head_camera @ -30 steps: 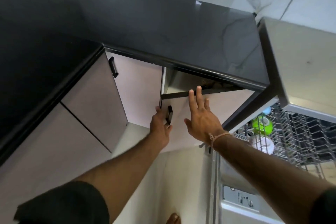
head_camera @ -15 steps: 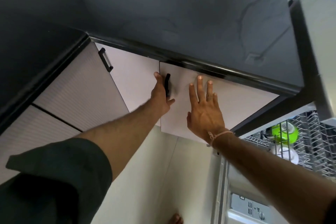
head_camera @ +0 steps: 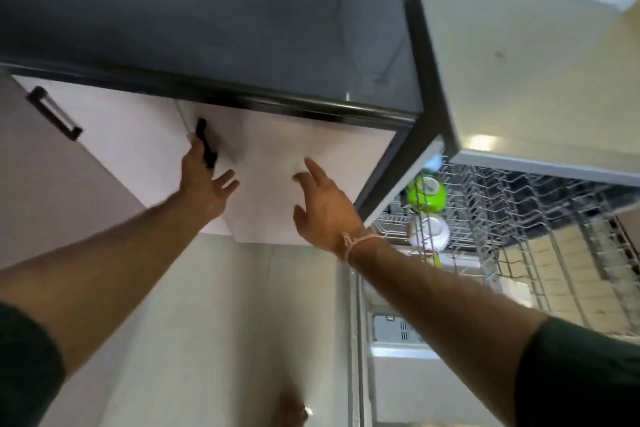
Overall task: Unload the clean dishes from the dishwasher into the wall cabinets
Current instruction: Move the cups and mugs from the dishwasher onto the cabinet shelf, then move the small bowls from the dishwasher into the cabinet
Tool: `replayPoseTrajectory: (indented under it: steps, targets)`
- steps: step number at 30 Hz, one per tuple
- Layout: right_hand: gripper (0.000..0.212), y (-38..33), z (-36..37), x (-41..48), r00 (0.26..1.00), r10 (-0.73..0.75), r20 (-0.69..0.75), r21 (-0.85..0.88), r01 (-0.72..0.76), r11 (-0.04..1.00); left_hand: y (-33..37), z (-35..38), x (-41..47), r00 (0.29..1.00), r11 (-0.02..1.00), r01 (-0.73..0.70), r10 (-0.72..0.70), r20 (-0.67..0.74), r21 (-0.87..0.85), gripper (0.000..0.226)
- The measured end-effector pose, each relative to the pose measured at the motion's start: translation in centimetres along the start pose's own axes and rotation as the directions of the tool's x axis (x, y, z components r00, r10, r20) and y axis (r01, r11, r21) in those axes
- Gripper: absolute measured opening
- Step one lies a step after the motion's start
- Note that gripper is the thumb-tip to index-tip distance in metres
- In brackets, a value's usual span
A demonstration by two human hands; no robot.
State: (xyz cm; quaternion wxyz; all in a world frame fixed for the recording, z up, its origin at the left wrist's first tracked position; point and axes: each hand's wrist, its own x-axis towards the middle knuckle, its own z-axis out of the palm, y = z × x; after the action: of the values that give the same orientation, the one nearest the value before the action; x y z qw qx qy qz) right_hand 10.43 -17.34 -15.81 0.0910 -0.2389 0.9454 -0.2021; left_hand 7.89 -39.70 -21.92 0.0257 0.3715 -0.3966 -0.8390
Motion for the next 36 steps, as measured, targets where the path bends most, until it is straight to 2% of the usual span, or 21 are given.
replayPoseTrajectory:
  steps: [4,7,13,18,21,23,28,32,36]
  targets:
    - [0.051,4.8,-0.1,-4.8,0.998,0.057,0.007,-0.017,-0.057,0.998,0.8,0.3,0.1,1.0,0.999,0.0,-0.001,0.027,0.04,0.083]
    - [0.05,8.4,0.0,-6.8,0.995,0.098,-0.013,-0.008,-0.099,0.995,0.8,0.9,0.8,1.0,0.996,-0.019,0.02,-0.015,0.086,0.084]
    - [0.039,15.4,-1.5,-8.9,0.979,0.17,-0.109,0.007,-0.17,0.985,-0.4,2.4,2.1,0.994,0.993,-0.049,0.059,-0.095,0.108,0.101]
    - [0.032,19.2,-3.2,-10.0,0.98,0.127,-0.154,0.027,-0.124,0.992,-0.5,3.3,1.9,0.984,0.99,-0.073,0.091,-0.152,0.122,0.102]
    - [0.031,20.0,-3.2,-9.2,0.985,0.068,-0.16,0.045,-0.061,0.997,-0.3,3.2,1.2,0.978,0.989,-0.087,0.108,-0.178,0.12,0.087]
    - [0.033,20.0,-3.3,-8.3,0.987,0.014,-0.161,0.052,-0.006,0.999,-0.1,3.2,0.3,0.974,0.989,-0.1,0.119,-0.193,0.106,0.072]
    - [0.035,17.5,-4.3,-5.8,0.989,-0.074,-0.129,0.124,0.09,0.988,-0.1,3.5,-3.7,0.956,0.988,-0.133,0.149,-0.254,0.078,0.075]
    - [0.034,12.4,-6.9,-3.5,0.976,-0.178,-0.122,0.158,0.197,0.968,0.9,2.6,-8.3,0.954,0.99,-0.097,0.121,-0.275,0.101,0.08]
    - [0.043,4.6,-10.1,-1.4,0.935,-0.325,-0.141,0.175,0.347,0.921,3.8,0.5,-14.3,0.916,0.974,-0.223,0.222,-0.333,0.035,0.057]
